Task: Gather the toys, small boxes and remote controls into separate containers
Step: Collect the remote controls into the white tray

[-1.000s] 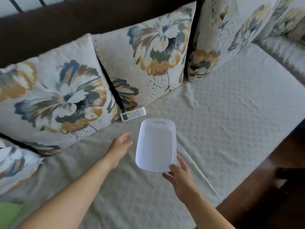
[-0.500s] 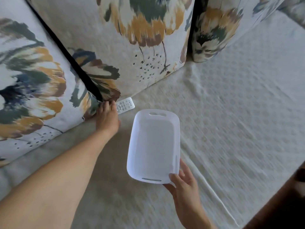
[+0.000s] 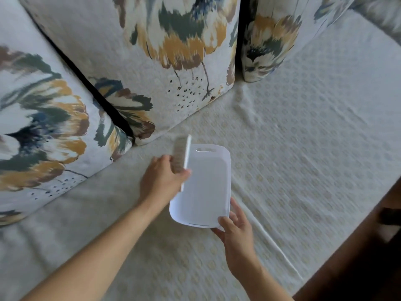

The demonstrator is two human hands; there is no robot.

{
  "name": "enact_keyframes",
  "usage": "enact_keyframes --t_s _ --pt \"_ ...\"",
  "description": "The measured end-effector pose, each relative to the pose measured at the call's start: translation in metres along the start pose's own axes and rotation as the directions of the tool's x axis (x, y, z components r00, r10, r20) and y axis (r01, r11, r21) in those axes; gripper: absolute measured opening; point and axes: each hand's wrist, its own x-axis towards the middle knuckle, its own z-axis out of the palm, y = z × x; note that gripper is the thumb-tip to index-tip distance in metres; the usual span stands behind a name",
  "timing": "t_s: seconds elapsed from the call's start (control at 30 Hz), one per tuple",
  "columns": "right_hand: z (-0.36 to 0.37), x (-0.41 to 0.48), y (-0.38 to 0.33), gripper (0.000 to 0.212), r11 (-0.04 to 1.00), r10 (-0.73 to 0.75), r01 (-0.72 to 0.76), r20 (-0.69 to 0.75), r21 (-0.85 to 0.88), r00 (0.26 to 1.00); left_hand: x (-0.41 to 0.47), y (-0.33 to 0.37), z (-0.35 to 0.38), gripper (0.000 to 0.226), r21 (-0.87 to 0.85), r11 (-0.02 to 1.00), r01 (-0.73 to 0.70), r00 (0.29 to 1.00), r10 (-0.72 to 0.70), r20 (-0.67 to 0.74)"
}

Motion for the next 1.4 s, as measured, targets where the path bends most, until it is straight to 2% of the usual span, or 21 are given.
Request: enact_keyframes --t_s 0.07,0.13,0.27,0.37,0.4,0.47,0.5,0.57,0.6,0.63,0.7,0.73,0.77,0.83,0.87,0.9,1.03,1.17,1.4 --pt "0.005 -0.011 -0.006 0.061 1.000 -0.011 0.011 -0.008 0.019 1.000 -0.024 0.021 0.007 0.043 0.128 0.987 -0.101 0.994 0.095 0.051" --pt "0.009 -0.024 -0.010 0.060 0.999 -0.028 0.028 0.000 0.035 1.000 -0.036 0.032 0.019 0.047 0.288 0.946 -0.148 0.986 0.117 0.122" --pt "0.012 -0.047 -0.019 0.060 0.999 -0.034 0.034 -0.019 0.034 0.999 -0.045 0.042 0.021 0.063 0.594 0.769 -0.239 0.970 0.155 0.189" --pt "0.006 -0.069 -0.030 0.059 0.998 -0.044 0.046 -0.030 0.042 0.999 -0.062 0.047 0.008 0.048 0.656 0.686 -0.315 0.948 0.265 0.178" --pt "0.003 -0.083 -0.037 0.057 0.997 -0.055 0.056 -0.023 0.052 0.998 -0.071 0.050 -0.005 0.045 0.647 0.690 -0.326 0.936 0.332 0.118" --pt "0.000 -0.102 -0.047 0.052 0.994 -0.077 0.078 -0.013 0.078 0.997 -0.089 0.052 -0.027 0.046 0.543 0.737 -0.402 0.886 0.464 0.027" --pt "-0.001 -0.112 -0.052 0.050 0.992 -0.089 0.089 -0.008 0.092 0.996 -0.096 0.051 -0.035 0.049 0.486 0.735 -0.472 0.828 0.559 -0.042" --pt "-0.007 -0.139 -0.066 0.049 0.987 -0.106 0.108 -0.022 0.119 0.994 -0.120 0.056 -0.060 0.057 0.357 0.759 -0.544 0.769 0.622 -0.149" --pt "-0.011 -0.154 -0.073 0.048 0.984 -0.116 0.120 -0.035 0.133 0.993 -0.133 0.061 -0.075 0.062 0.275 0.801 -0.533 0.785 0.589 -0.195" --pt "-0.015 -0.169 -0.081 0.048 0.982 -0.127 0.132 -0.042 0.138 0.991 -0.144 0.067 -0.088 0.066 0.169 0.857 -0.486 0.830 0.514 -0.216" --pt "-0.027 -0.202 -0.097 0.047 0.977 -0.144 0.152 -0.065 0.149 0.987 -0.166 0.077 -0.114 0.071 -0.133 0.952 -0.274 0.959 0.260 -0.115" --pt "-0.034 -0.216 -0.104 0.047 0.975 -0.153 0.163 -0.075 0.153 0.985 -0.175 0.084 -0.128 0.072 -0.311 0.942 -0.128 0.990 0.141 0.020" --pt "-0.042 -0.232 -0.110 0.048 0.974 -0.154 0.167 -0.090 0.155 0.984 -0.186 0.090 -0.139 0.072 -0.470 0.883 0.019 0.980 0.077 0.183" --pt "-0.056 -0.258 -0.121 0.050 0.974 -0.147 0.161 -0.098 0.157 0.984 -0.211 0.105 -0.161 0.068 -0.683 0.688 0.246 0.909 0.081 0.408" --pt "-0.064 -0.272 -0.127 0.051 0.974 -0.148 0.161 -0.090 0.159 0.985 -0.224 0.114 -0.171 0.065 -0.721 0.614 0.322 0.872 0.104 0.478" --pt "-0.071 -0.287 -0.132 0.052 0.974 -0.151 0.164 -0.089 0.156 0.984 -0.237 0.121 -0.178 0.064 -0.727 0.584 0.361 0.840 0.135 0.525" --pt "-0.103 -0.342 -0.151 0.051 0.962 -0.198 0.216 -0.122 0.165 0.973 -0.285 0.150 -0.190 0.068 -0.723 0.580 0.376 0.759 0.254 0.599" --pt "-0.140 -0.374 -0.162 0.052 0.954 -0.209 0.240 -0.171 0.182 0.963 -0.318 0.183 -0.189 0.074 -0.728 0.573 0.376 0.724 0.308 0.617" --pt "-0.212 -0.388 -0.180 0.053 0.927 -0.205 0.265 -0.233 0.267 0.951 -0.353 0.250 -0.160 0.079 -0.699 0.627 0.344 0.693 0.333 0.640"
